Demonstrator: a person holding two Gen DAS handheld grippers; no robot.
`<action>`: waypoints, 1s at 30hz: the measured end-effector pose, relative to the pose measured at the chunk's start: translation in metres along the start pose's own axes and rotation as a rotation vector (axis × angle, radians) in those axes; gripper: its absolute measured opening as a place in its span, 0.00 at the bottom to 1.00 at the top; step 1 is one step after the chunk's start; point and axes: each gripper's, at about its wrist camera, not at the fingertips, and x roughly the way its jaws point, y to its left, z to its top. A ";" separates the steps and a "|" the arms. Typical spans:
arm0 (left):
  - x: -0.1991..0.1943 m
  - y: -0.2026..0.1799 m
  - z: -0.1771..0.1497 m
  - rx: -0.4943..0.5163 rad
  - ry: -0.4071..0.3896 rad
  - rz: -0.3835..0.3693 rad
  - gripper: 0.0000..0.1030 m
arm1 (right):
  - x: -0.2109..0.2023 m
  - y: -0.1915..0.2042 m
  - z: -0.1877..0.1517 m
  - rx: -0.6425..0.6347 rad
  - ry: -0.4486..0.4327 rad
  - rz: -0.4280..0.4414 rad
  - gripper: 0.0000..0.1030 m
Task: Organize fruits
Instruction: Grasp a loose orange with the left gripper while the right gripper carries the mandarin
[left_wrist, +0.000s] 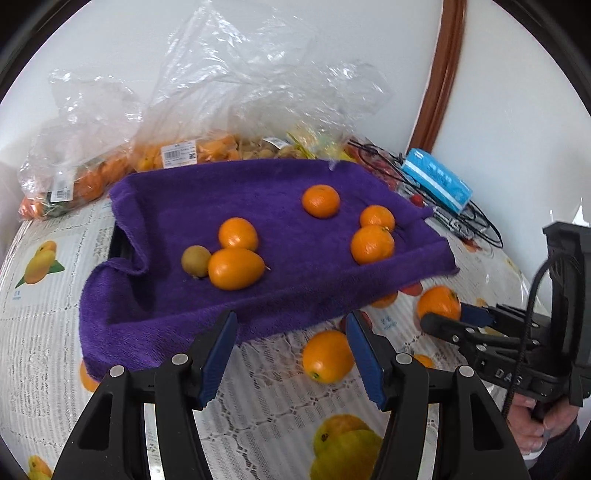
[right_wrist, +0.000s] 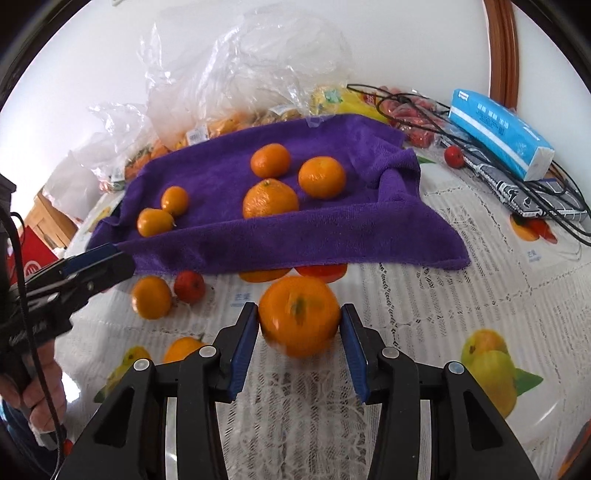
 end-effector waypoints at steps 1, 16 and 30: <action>0.001 -0.002 -0.001 0.005 0.005 -0.003 0.57 | 0.002 -0.001 0.000 0.001 -0.001 0.002 0.43; 0.026 -0.029 -0.016 0.104 0.108 0.009 0.41 | 0.000 -0.016 -0.003 -0.011 -0.022 -0.049 0.42; 0.025 -0.029 -0.017 0.124 0.108 0.048 0.33 | 0.000 -0.020 -0.002 0.006 -0.021 -0.032 0.43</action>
